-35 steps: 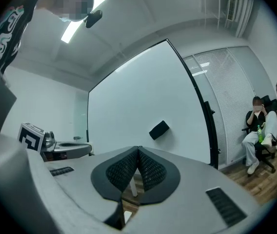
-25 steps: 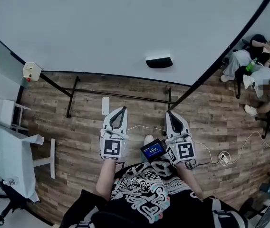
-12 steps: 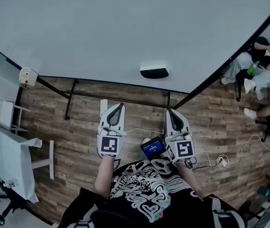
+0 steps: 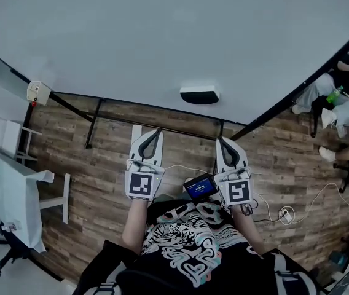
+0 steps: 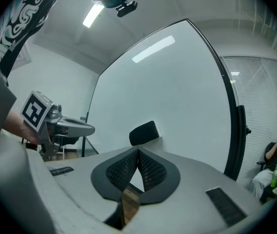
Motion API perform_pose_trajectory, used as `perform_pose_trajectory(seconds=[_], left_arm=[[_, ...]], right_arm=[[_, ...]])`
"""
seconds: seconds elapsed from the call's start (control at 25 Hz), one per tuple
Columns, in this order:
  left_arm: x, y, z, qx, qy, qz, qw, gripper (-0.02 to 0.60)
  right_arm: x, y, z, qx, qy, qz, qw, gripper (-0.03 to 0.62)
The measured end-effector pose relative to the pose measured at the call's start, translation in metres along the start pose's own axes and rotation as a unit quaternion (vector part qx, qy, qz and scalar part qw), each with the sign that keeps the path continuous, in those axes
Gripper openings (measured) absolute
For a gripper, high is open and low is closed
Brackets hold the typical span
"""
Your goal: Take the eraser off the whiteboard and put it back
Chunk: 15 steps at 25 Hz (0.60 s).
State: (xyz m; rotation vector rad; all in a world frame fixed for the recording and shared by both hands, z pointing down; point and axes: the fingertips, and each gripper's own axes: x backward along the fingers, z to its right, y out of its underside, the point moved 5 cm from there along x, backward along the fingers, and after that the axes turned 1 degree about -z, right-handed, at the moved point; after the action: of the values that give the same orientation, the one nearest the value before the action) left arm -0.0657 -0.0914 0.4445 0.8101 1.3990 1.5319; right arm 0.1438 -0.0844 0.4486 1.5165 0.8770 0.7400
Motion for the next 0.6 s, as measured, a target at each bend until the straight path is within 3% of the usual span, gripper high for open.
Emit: perform_pose_trajectory(seconds=[0.6], left_arm=[[-0.0025,-0.0071,-0.0065,-0.001,-0.004,-0.008,1.0000,0.013]], right_arm=[[-0.0093,-0.0007,-0.0028,0.060,-0.007,-0.033,0.998,0.034]])
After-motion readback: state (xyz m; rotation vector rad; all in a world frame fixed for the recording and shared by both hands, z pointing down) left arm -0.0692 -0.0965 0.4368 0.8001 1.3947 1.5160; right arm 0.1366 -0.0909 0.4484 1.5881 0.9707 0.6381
